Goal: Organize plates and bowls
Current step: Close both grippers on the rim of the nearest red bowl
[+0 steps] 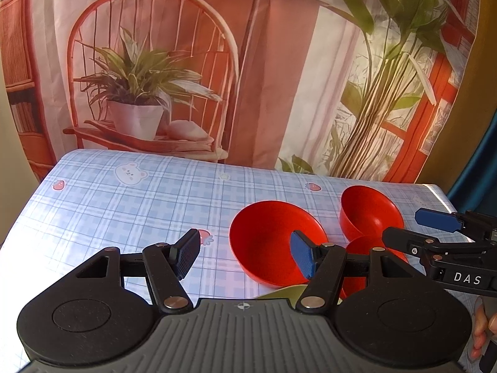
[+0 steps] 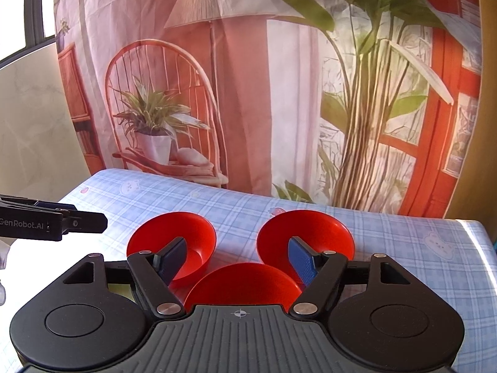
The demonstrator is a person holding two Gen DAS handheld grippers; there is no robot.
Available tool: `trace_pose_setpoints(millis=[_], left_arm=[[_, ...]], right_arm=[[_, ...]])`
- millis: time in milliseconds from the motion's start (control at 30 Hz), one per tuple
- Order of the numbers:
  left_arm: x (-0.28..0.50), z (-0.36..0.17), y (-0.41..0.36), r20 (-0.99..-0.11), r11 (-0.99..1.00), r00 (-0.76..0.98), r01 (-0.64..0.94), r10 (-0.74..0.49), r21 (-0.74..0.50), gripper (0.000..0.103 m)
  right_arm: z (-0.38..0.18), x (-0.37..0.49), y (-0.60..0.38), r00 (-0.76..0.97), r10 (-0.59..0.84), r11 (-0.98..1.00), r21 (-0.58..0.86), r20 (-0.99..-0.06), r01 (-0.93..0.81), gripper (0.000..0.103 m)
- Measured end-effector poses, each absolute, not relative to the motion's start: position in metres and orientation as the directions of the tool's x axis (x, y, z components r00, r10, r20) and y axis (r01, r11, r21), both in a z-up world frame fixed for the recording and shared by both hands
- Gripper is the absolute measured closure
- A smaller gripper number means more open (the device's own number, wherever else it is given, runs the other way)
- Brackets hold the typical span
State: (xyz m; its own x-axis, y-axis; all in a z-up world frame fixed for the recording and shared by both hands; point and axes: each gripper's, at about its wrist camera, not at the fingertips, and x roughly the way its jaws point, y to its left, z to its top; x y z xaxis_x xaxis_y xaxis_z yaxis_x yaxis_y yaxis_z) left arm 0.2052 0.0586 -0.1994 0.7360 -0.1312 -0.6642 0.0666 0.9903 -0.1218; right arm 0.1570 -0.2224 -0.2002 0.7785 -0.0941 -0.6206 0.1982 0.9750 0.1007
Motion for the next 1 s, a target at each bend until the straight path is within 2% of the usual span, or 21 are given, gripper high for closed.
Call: trace_pose_setpoints(millis=[200, 267, 400, 467, 700, 767, 1000], left_arm=[[0.223, -0.216, 0.062, -0.692, 0.987, 0.705, 0.077, -0.156, -0.143, 0.04], [0.229, -0.221, 0.063, -0.704, 0.986, 0.691, 0.08, -0.162, -0.149, 0.047], [0.236, -0.231, 0.066, -0.717, 0.983, 0.674, 0.089, -0.179, -0.162, 0.058], [0.238, -0.235, 0.067, -0.72, 0.982, 0.669, 0.092, -0.185, -0.166, 0.058], [0.247, -0.251, 0.07, -0.742, 0.975, 0.636, 0.09, -0.213, -0.203, 0.072], [0.248, -0.254, 0.071, -0.744, 0.973, 0.63, 0.092, -0.223, -0.213, 0.072], [0.248, -0.263, 0.071, -0.747, 0.968, 0.621, 0.09, -0.239, -0.236, 0.081]], right_arm=[[-0.211, 0.183, -0.218, 0.769, -0.071, 0.983, 0.086, -0.636, 0.161, 0.036], [-0.217, 0.191, -0.215, 0.762, -0.061, 0.986, 0.082, -0.644, 0.148, 0.042], [-0.23, 0.203, -0.21, 0.748, -0.043, 0.986, 0.092, -0.663, 0.138, 0.048], [-0.235, 0.208, -0.208, 0.739, -0.034, 0.987, 0.095, -0.673, 0.132, 0.052], [-0.252, 0.219, -0.204, 0.715, -0.01, 0.987, 0.108, -0.699, 0.12, 0.073], [-0.254, 0.221, -0.203, 0.712, -0.004, 0.987, 0.111, -0.703, 0.115, 0.077], [-0.26, 0.227, -0.203, 0.695, 0.011, 0.985, 0.128, -0.719, 0.117, 0.084]])
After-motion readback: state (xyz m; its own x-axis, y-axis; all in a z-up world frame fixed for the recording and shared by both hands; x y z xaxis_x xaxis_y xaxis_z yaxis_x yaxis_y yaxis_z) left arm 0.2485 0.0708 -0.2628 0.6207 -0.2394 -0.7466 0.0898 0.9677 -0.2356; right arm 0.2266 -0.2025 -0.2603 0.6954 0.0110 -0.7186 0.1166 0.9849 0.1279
